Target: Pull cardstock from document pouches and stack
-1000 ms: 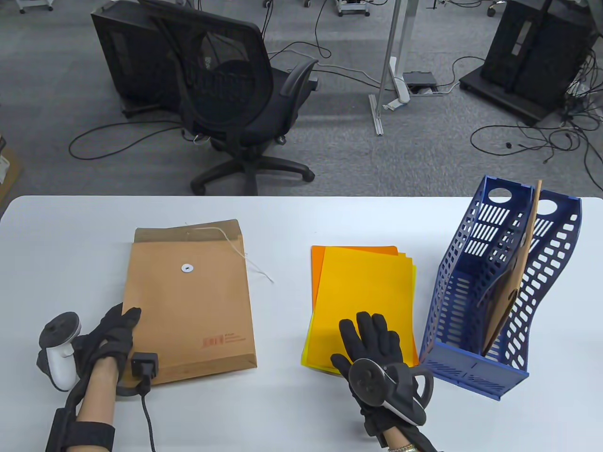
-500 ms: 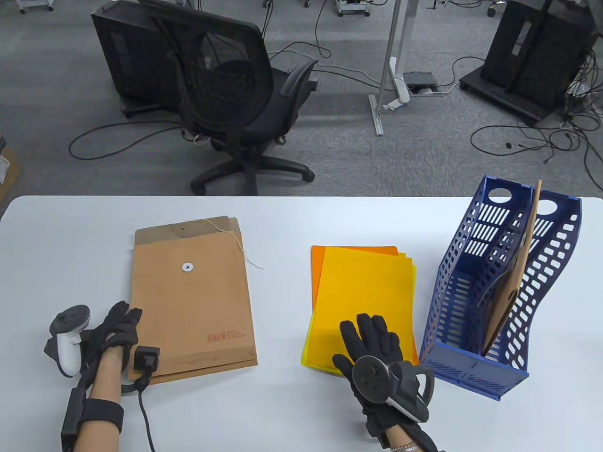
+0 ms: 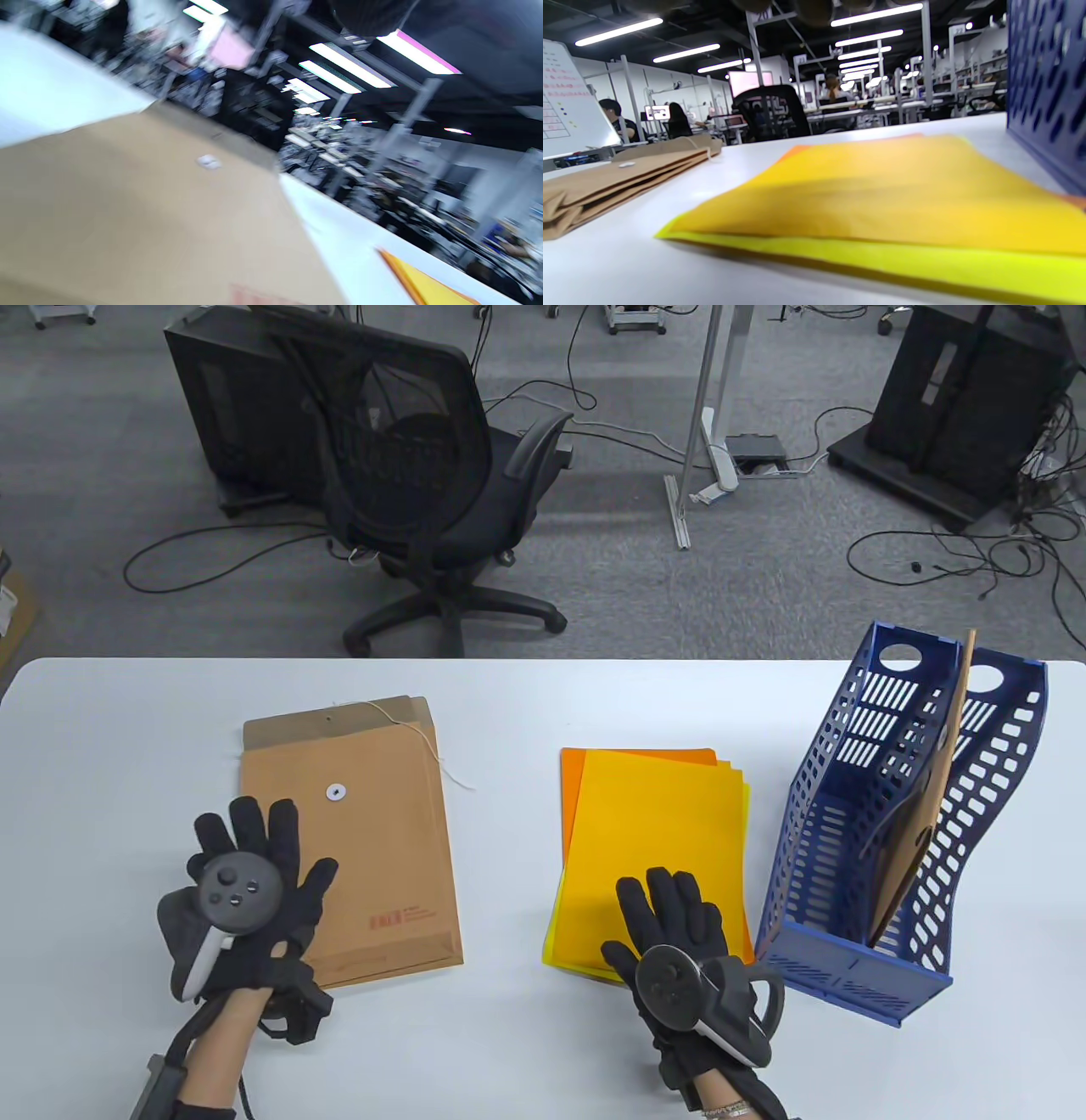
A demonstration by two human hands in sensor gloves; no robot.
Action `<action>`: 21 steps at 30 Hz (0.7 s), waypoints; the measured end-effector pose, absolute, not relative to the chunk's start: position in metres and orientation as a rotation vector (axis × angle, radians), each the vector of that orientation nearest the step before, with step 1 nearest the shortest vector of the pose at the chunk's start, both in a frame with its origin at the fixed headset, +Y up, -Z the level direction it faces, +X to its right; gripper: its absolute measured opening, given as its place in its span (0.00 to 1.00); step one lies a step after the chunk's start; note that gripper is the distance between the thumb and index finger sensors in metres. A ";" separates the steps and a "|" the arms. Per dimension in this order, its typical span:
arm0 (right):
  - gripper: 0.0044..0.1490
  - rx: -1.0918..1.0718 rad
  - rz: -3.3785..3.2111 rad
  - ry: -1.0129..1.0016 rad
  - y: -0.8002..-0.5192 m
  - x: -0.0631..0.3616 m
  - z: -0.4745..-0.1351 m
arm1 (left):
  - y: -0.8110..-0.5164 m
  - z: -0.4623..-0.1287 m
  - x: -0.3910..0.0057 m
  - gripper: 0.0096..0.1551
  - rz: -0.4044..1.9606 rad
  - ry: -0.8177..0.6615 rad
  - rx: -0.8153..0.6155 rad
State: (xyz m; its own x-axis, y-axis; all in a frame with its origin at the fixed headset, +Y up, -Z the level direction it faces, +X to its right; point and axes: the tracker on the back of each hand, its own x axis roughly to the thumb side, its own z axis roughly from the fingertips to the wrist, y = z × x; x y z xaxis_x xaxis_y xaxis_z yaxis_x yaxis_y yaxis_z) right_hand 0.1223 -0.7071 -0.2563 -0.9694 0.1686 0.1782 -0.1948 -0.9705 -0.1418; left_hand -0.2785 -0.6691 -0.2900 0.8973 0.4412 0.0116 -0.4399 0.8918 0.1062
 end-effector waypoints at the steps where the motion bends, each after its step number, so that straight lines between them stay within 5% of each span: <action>1: 0.45 0.240 2.941 -0.252 -0.706 0.123 -0.256 | -0.667 -0.284 -0.270 0.45 0.471 -0.017 0.118; 8: 0.48 0.171 2.930 -0.381 -0.700 0.133 -0.253 | -0.706 -0.247 -0.209 0.44 0.601 -0.150 -0.043; 17: 0.55 -0.255 2.568 -1.096 -0.637 0.195 -0.224 | -0.721 -0.244 -0.213 0.46 0.646 -0.154 -0.031; 21: 0.60 -0.505 2.431 -1.122 -0.630 0.229 -0.222 | -0.724 -0.243 -0.212 0.46 0.638 -0.161 -0.049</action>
State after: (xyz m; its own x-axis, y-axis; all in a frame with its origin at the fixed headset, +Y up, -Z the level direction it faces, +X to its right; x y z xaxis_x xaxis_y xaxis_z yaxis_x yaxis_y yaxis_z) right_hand 0.2294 -0.6302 -0.2223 -0.8486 0.5073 -0.1500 -0.2151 -0.5899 -0.7783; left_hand -0.2122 -0.7236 -0.2435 0.7909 0.5969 0.1349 -0.5893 0.8023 -0.0951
